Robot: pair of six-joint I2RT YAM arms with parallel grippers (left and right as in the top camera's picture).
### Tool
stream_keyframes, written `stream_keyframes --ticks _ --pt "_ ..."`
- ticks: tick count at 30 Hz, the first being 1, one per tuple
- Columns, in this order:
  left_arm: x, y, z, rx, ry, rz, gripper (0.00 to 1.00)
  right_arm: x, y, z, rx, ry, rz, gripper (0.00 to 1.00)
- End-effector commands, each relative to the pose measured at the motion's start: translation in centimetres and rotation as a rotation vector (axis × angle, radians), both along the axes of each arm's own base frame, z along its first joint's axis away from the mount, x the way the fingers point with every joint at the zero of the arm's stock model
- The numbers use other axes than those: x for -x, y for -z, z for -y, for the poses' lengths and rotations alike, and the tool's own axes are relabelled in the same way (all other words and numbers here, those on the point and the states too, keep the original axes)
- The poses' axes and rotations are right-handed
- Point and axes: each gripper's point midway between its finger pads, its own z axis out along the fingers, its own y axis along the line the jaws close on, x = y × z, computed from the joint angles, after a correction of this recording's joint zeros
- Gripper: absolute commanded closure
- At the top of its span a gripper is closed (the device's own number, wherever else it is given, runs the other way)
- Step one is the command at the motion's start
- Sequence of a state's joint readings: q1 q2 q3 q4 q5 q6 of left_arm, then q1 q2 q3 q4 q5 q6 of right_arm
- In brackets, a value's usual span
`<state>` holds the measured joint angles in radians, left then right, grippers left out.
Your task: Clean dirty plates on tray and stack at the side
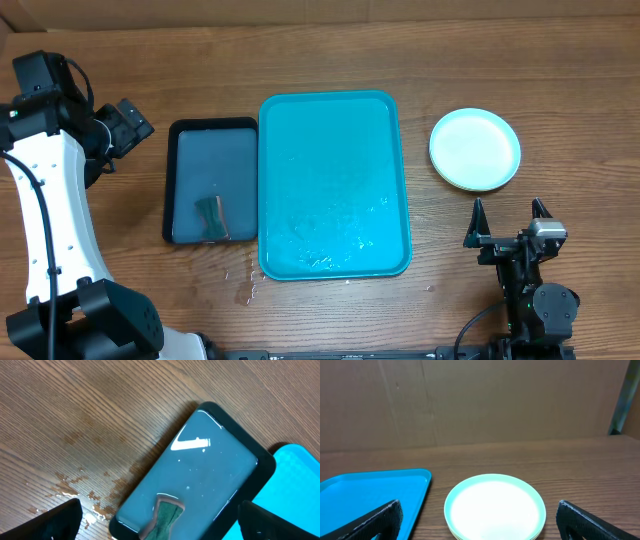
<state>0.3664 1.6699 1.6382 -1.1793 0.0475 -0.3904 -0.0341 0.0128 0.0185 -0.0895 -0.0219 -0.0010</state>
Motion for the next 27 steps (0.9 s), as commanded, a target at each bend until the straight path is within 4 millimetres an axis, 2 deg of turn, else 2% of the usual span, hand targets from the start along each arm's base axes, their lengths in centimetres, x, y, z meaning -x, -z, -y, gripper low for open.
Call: stream_keyframes --ticks 1,7,12,15,19,24,27 --pt "-0.2 -1.0 -0.2 -0.013 -0.011 0.028 0.0 0.0 0.1 0.0 0.006 0.0 0.007 0.0" --pt "-0.1 -1.4 -0.1 -0.016 -0.01 0.037 0.0 0.0 0.1 0.0 0.006 -0.001 0.007 0.0" --pt "0.4 -3.4 0.1 -0.036 -0.01 0.09 0.0 0.0 0.1 0.0 0.006 0.0 0.007 0.0" --pt "1.3 -5.9 0.5 -0.062 -0.009 0.158 0.0 0.0 0.1 0.0 0.006 0.0 0.007 0.0" --pt "3.4 -10.3 1.3 -0.108 -0.01 0.28 0.0 0.0 0.1 0.0 0.006 -0.001 0.007 0.0" --pt "7.7 -16.6 2.9 -0.181 -0.01 0.475 0.0 0.0 0.1 0.0 0.006 0.0 0.007 0.0" --pt "10.3 -19.4 3.9 -0.219 -0.01 0.576 0.0 0.0 0.1 0.0 0.006 0.0 0.007 0.0"
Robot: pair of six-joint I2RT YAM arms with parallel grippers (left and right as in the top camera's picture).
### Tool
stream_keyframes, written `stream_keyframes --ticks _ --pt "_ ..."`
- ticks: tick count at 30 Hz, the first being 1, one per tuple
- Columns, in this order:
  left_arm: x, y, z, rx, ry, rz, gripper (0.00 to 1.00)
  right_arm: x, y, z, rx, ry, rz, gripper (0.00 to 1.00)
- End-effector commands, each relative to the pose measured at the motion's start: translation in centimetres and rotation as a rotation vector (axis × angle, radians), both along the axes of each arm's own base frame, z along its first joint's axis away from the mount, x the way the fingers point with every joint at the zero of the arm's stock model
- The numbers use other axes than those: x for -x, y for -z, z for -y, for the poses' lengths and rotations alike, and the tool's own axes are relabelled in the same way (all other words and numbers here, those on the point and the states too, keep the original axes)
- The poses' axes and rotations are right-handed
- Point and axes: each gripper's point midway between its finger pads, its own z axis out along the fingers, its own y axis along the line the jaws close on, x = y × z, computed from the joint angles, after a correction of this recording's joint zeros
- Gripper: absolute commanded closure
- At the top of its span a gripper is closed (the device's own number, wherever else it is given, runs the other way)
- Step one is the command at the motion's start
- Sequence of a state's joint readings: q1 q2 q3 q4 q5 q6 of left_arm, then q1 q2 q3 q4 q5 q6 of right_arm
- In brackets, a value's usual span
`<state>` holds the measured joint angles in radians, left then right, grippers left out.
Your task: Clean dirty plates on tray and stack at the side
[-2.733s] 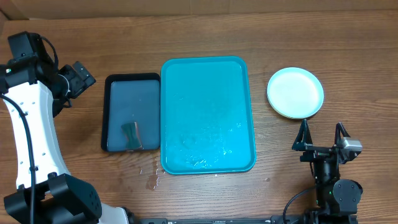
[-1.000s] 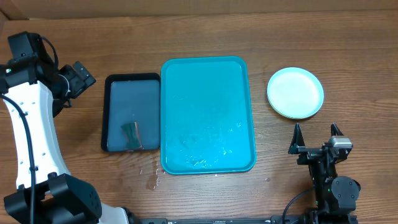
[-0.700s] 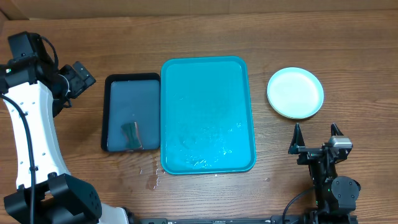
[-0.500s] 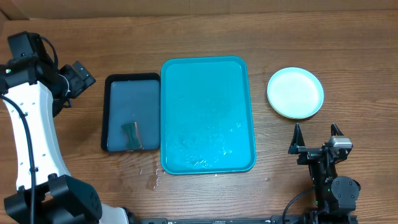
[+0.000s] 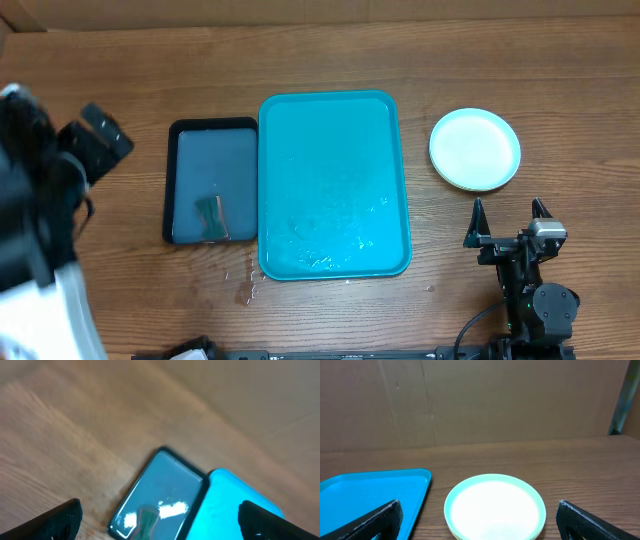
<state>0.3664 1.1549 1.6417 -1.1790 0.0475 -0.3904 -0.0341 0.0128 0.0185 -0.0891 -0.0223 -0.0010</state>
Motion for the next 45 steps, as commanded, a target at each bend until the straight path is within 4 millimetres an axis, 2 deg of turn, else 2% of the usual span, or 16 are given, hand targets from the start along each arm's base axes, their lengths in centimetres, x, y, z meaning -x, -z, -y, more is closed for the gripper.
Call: stream_keyframes --ticks 1,8,17,24,29,33,37,40,45 --pt "2.8 -3.4 1.0 -0.041 -0.009 0.119 0.0 0.0 0.1 0.0 0.006 0.0 0.007 0.0" --pt "7.3 -6.7 2.3 -0.107 -0.03 0.256 0.0 0.0 0.1 0.0 0.006 0.0 0.007 0.0" --pt "10.7 -6.9 3.9 -0.114 -0.015 0.286 0.0 0.0 0.1 0.0 0.006 0.0 0.007 0.0" --pt "16.1 -7.5 6.5 -0.145 0.05 0.388 0.0 0.0 0.1 0.0 0.006 0.0 0.007 0.01" --pt "20.2 -7.5 7.4 -0.18 0.053 0.503 0.0 0.0 0.1 0.0 0.006 0.0 0.007 0.0" --pt "22.6 -7.6 7.8 -0.212 0.043 0.615 0.0 0.0 0.1 0.0 0.006 0.0 0.007 0.0" --pt "24.2 -8.6 8.2 -0.243 0.034 0.79 0.0 0.0 0.1 0.0 0.006 0.0 0.007 0.0" --pt "24.8 -10.2 8.4 -0.283 0.029 0.96 0.0 0.0 0.1 0.0 0.006 0.0 0.007 0.0" --pt "24.2 -12.0 8.5 -0.315 0.035 1.2 0.0 0.0 0.1 0.0 0.006 0.0 0.007 0.0"
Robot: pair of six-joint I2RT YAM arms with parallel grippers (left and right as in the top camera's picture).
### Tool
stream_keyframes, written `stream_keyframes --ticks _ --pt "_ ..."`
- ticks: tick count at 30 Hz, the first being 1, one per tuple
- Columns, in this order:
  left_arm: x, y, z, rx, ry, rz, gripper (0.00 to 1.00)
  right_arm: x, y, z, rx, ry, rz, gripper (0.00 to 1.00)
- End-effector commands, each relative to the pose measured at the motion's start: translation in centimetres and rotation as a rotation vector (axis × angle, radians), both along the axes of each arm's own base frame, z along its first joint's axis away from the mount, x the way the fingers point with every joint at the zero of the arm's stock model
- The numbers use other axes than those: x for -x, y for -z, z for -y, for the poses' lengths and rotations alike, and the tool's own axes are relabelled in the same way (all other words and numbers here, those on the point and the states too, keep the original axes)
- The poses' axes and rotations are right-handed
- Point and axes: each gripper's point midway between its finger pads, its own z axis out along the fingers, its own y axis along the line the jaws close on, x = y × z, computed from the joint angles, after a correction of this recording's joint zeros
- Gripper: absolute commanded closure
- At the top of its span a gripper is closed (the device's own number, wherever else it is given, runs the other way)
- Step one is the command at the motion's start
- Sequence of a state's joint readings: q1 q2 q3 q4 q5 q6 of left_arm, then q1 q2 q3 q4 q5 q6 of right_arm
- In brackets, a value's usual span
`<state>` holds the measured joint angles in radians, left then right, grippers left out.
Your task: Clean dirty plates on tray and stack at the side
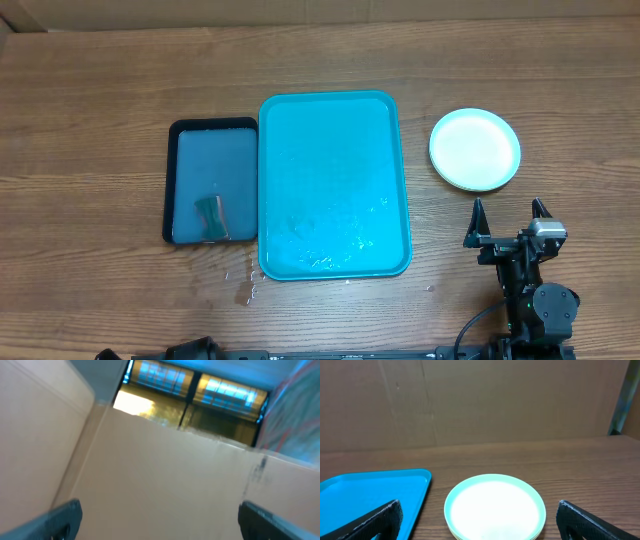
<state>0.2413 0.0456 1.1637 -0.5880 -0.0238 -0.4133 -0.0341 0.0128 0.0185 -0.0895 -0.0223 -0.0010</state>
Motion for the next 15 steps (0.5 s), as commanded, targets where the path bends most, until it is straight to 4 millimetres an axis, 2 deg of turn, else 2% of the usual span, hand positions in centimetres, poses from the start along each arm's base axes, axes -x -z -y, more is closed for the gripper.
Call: stream_keyframes --ticks 1,8,15 --pt "-1.9 0.9 -0.4 0.026 0.035 0.05 0.0 0.0 0.1 0.0 0.006 0.0 0.007 0.0" --pt "-6.0 1.8 -1.0 0.049 0.112 0.129 0.0 0.0 0.1 0.0 0.006 0.0 0.007 0.0" --pt "-8.9 3.2 -1.3 0.044 0.151 0.246 0.0 0.0 0.1 0.0 0.006 0.0 0.007 0.0"
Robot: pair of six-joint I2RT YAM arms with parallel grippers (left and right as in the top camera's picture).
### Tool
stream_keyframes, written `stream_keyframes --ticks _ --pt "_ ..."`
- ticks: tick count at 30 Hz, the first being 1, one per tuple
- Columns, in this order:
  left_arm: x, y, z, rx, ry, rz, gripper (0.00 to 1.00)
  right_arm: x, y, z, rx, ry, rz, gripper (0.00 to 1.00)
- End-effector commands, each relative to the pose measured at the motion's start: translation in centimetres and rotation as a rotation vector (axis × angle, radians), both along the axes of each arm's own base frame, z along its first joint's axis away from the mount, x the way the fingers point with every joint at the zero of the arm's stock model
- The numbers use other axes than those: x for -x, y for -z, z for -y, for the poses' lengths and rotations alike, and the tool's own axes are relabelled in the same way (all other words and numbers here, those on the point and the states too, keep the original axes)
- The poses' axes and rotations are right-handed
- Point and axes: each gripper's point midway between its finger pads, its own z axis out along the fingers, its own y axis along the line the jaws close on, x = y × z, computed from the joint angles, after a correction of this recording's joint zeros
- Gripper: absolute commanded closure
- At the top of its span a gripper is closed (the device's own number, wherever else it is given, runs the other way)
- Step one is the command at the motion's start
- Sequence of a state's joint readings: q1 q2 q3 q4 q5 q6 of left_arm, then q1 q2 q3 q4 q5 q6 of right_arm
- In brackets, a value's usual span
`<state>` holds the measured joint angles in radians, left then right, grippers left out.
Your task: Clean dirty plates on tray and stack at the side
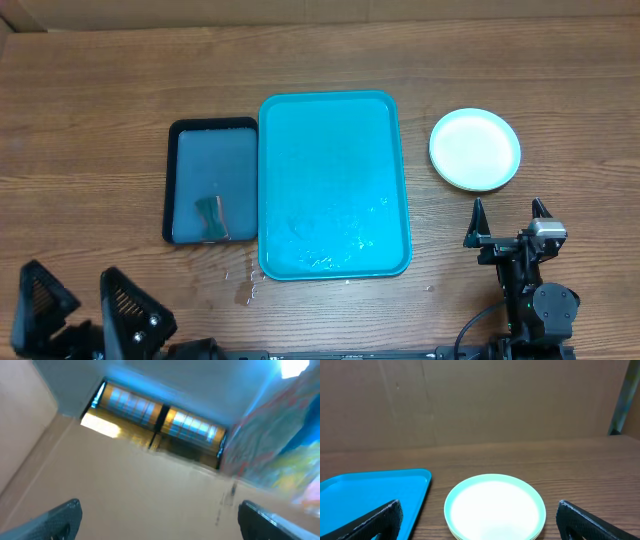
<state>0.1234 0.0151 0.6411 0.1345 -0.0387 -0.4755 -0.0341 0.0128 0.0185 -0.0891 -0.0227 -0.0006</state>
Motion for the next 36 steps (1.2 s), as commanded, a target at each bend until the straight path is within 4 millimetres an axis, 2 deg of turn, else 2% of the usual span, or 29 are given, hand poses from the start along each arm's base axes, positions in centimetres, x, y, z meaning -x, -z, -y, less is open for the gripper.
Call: stream_keyframes --ticks 1,5,13,22,36 --pt "-1.6 1.9 -0.4 0.027 0.012 0.014 0.0 0.0 0.1 0.1 0.007 0.001 0.007 0.0" --pt "-3.9 4.5 -0.7 0.028 0.012 0.001 0.0 0.0 0.1 0.1 0.007 0.001 0.007 0.0" --pt "-8.1 10.5 -1.1 0.047 0.013 -0.135 0.0 0.0 0.1 0.0 0.007 0.0 0.007 0.0" --pt "-10.5 14.6 -0.6 0.055 0.048 -0.23 0.0 0.0 0.1 0.1 0.007 0.001 0.007 0.0" --pt "-13.9 23.4 -0.5 0.068 0.055 -0.465 0.0 0.0 0.1 0.1 0.007 0.001 0.007 0.0"
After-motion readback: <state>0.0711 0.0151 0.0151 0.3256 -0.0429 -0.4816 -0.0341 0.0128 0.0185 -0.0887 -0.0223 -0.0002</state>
